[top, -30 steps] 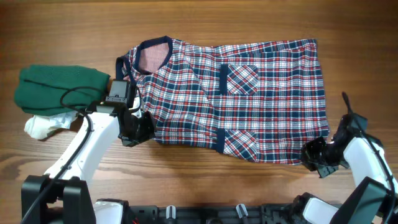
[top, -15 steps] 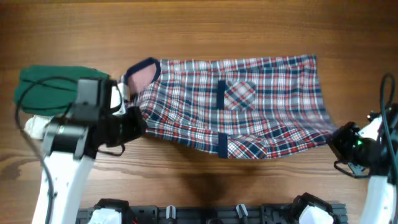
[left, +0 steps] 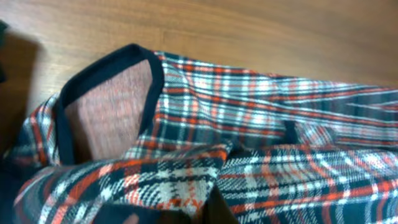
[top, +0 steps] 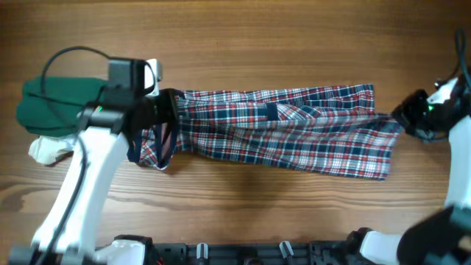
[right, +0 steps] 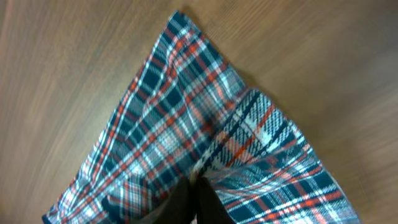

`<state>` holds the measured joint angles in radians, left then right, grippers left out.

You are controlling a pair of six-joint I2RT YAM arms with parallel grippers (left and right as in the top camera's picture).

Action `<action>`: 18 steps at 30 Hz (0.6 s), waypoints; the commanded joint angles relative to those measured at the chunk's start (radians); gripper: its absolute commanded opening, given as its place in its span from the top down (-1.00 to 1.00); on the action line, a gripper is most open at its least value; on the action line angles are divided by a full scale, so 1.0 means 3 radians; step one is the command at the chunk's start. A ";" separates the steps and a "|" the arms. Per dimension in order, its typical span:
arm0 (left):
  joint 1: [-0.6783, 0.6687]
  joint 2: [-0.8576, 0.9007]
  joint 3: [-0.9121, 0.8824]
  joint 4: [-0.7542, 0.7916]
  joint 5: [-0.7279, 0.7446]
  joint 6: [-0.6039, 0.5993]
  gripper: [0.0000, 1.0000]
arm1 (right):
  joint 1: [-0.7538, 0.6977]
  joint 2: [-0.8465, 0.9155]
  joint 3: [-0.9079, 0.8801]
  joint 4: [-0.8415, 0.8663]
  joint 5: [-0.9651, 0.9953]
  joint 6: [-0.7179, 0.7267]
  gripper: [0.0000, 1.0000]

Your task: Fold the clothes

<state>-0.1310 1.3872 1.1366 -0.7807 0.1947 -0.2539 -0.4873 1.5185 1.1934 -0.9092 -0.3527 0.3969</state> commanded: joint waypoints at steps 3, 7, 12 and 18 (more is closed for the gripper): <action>0.0017 0.0696 0.0046 0.0381 -0.0135 0.0164 0.92 | 0.0062 0.0546 0.0042 0.0534 -0.0256 -0.0099 0.91; 0.0017 0.0907 0.0046 0.0496 -0.0329 0.0164 0.78 | 0.0205 0.0729 0.0039 0.0914 -0.0251 -0.0092 0.79; 0.0017 0.0870 0.0304 0.0258 -0.0693 0.0196 -0.46 | 0.0231 0.0659 0.0050 0.0894 -0.0493 -0.0097 0.06; -0.0043 0.0825 0.0868 -0.0231 -0.0203 0.0224 -0.35 | 0.0305 0.0450 0.0048 0.0011 -0.0678 -0.0460 0.04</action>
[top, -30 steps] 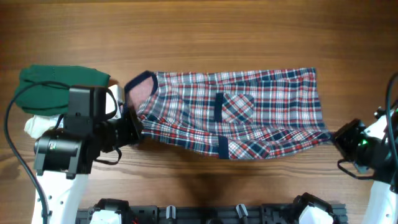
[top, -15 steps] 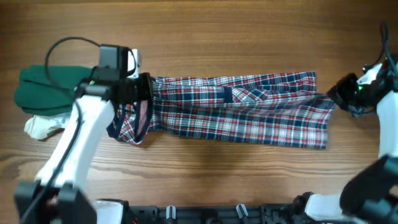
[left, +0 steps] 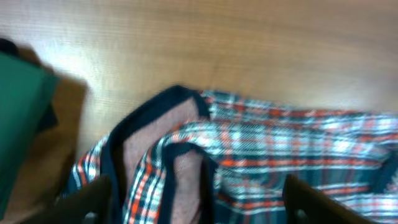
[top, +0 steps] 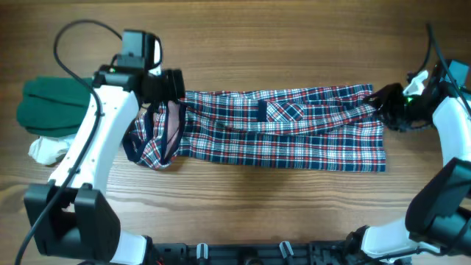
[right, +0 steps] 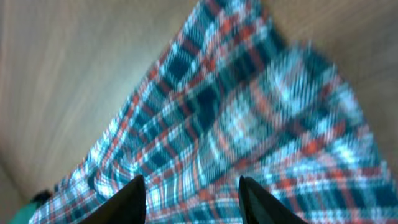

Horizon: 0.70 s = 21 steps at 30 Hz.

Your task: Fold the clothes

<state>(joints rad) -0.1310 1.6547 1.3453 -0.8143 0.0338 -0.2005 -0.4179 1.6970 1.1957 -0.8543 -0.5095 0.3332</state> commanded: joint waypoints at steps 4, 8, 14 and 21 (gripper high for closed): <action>-0.0282 0.0015 0.0064 -0.0338 0.0441 0.0149 0.25 | 0.0247 -0.0153 0.0008 -0.0534 0.0033 -0.0337 -0.25; -0.0492 0.0215 -0.0155 -0.0389 0.0432 0.0375 0.42 | 0.0310 -0.0153 0.0000 -0.0543 -0.0395 -0.0848 -0.38; -0.0501 0.0346 -0.0196 -0.1038 0.0435 0.0158 0.61 | 0.0779 -0.0142 -0.0164 -0.0642 -0.0111 -0.0608 0.00; -0.0511 0.0346 -0.0474 -0.1359 0.0390 -0.0184 0.48 | 0.1244 -0.0134 -0.0879 0.0112 0.0514 0.0459 0.58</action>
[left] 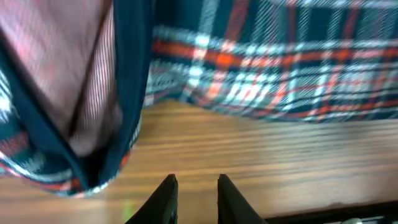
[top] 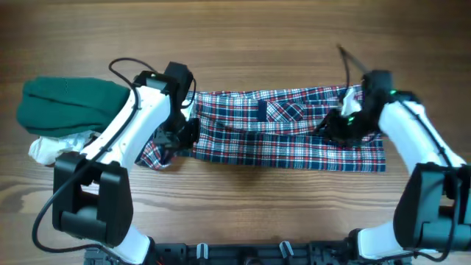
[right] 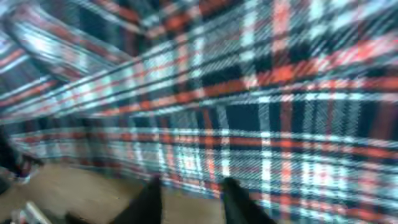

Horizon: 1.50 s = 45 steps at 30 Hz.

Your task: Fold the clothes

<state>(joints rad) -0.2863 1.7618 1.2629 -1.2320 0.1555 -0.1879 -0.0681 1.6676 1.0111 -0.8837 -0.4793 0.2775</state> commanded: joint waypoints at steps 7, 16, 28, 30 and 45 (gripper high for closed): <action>0.0183 -0.0013 -0.0579 0.0568 -0.0186 -0.0460 0.46 | -0.0034 -0.0014 -0.0792 0.0735 0.1723 0.1386 0.91; 0.0186 -0.0013 -0.0579 0.0763 -0.0228 -0.0435 0.21 | -0.0856 -0.0017 -0.0788 0.0729 0.2125 0.1059 0.91; 0.0676 -0.0027 -0.0055 0.1091 -0.0961 -0.0558 0.26 | -0.0853 -0.0018 -0.0774 0.0827 0.1621 0.0722 0.81; 0.0704 -0.0033 0.0243 0.0898 -0.0725 -0.0523 0.15 | -0.0853 -0.0057 -0.0649 0.0777 0.0898 0.0427 0.58; 0.0172 -0.0067 0.0542 0.0633 -0.0220 -0.0267 0.02 | -0.1530 -0.0857 -0.0148 0.0170 0.0398 0.0300 -0.90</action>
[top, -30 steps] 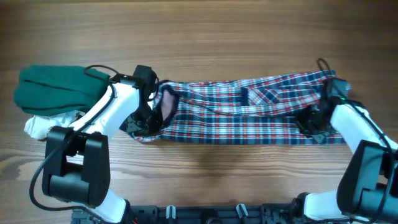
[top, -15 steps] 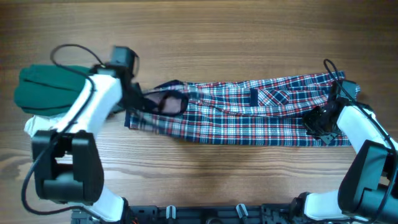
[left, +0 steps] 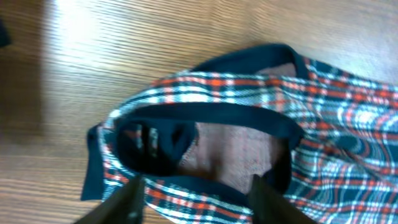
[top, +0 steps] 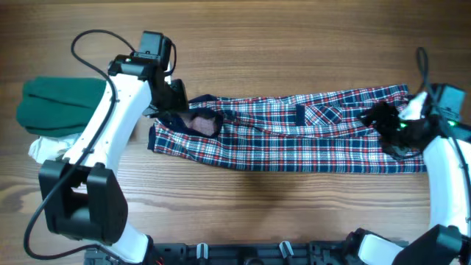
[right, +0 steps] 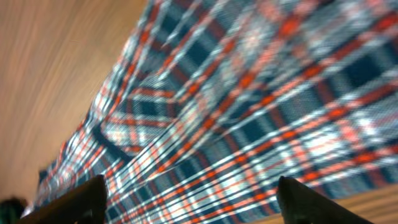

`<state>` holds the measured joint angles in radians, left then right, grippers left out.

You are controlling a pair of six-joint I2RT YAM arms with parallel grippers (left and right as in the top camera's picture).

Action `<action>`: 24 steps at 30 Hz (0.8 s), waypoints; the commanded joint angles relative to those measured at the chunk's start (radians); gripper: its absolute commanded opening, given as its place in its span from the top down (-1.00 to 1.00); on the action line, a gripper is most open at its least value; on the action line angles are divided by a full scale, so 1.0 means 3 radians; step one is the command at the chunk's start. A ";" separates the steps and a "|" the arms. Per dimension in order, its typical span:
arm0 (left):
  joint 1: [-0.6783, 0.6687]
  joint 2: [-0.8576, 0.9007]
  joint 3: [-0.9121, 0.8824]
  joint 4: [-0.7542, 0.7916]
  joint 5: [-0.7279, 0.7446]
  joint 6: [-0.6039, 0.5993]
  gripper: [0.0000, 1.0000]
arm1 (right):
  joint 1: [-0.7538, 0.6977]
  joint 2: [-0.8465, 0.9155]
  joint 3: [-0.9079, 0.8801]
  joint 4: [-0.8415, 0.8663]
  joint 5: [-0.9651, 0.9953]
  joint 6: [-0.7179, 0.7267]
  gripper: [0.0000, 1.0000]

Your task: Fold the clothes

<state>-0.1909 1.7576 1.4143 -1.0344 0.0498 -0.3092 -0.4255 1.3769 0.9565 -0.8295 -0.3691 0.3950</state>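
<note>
The plaid trousers lie stretched out flat across the table, with the dark-trimmed waistband at the left and the leg ends at the right. In the left wrist view the waistband gapes open and shows the pinkish lining. My left gripper hovers at the waistband's upper left; in its own view the gripper is open and holds nothing. My right gripper is over the leg end, and in its wrist view the gripper is wide open above plaid cloth.
A folded green garment sits at the far left, with a white cloth just below it. Bare wooden table lies behind the trousers, and more of it runs along the front.
The trousers now lie farther right and look longer and flatter. My left gripper went from the waistband's lower edge to its upper left. The right one moved out toward the leg end. Both jaws are wider.
At first each gripper was shut on one end of the trousers. Then both were open with the trousers lying on the table. After that both sat low over the cloth with jaws narrowed. Now the trousers are shifted right, stretched out, and both grippers are open.
</note>
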 commanded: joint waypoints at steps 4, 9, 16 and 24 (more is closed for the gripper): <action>-0.0337 -0.0050 0.0037 -0.0019 0.0131 0.0136 0.01 | -0.0975 0.0359 0.0033 0.0052 0.0043 -0.0183 -0.99; -0.0430 -0.0048 0.0037 0.0015 0.0131 0.0136 -0.07 | -0.1488 0.1005 0.0033 0.0289 0.0006 -0.0393 -0.99; -0.0430 -0.0048 0.0037 -0.0046 0.0132 0.0135 -0.05 | -0.1512 0.1425 0.0038 0.0790 -0.0043 -0.0360 -0.99; -0.0430 -0.0048 0.0037 0.0013 0.0134 0.0134 -0.08 | -0.1486 0.1445 0.0041 0.1410 -0.0418 -0.0891 -0.99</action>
<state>-0.3180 1.7576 1.4143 -1.0321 0.0776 -0.2855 -0.8730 1.7840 0.9730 -0.4335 -0.4713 0.2092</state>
